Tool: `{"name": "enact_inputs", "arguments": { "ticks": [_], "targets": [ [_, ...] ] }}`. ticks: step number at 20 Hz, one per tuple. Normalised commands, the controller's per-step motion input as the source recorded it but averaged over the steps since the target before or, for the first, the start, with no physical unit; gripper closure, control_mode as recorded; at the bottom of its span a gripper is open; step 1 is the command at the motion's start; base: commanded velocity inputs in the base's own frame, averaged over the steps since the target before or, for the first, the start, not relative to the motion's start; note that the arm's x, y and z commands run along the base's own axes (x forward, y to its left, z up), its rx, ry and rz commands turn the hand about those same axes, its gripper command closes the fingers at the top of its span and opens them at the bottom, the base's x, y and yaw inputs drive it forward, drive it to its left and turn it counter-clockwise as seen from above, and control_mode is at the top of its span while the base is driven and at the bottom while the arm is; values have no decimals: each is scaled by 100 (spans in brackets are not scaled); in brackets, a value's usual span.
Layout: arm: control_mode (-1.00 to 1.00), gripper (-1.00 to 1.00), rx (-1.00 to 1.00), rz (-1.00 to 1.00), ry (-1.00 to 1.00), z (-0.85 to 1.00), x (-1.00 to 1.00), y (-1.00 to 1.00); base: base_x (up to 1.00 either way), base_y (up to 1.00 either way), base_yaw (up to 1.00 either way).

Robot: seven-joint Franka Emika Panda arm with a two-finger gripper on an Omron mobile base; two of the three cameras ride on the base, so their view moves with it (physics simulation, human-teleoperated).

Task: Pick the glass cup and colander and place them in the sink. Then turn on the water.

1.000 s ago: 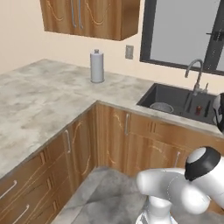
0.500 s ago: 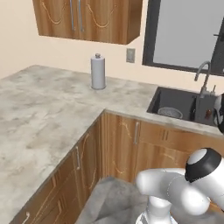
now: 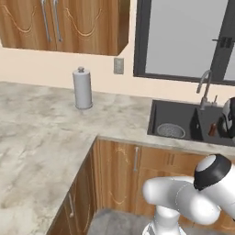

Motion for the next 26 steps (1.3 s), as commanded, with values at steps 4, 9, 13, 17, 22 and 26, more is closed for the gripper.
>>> {"name": "enact_inputs", "arguments": {
  "ticks": [4, 9, 13, 17, 22, 26],
  "targets": [
    [100, 100, 0, 0, 0, 0, 0, 0, 60, -13, -25],
    [100, 100, 0, 0, 0, 0, 0, 0, 47, -26, -10],
    [100, 100, 0, 0, 0, 0, 0, 0, 47, -14, -1],
    [100, 100, 0, 0, 0, 0, 0, 0, 43, -25, 0],
    [100, 100, 0, 0, 0, 0, 0, 0, 23, -58, -2],
    [100, 100, 0, 0, 0, 0, 0, 0, -2, -62, -10]
  ]
}}
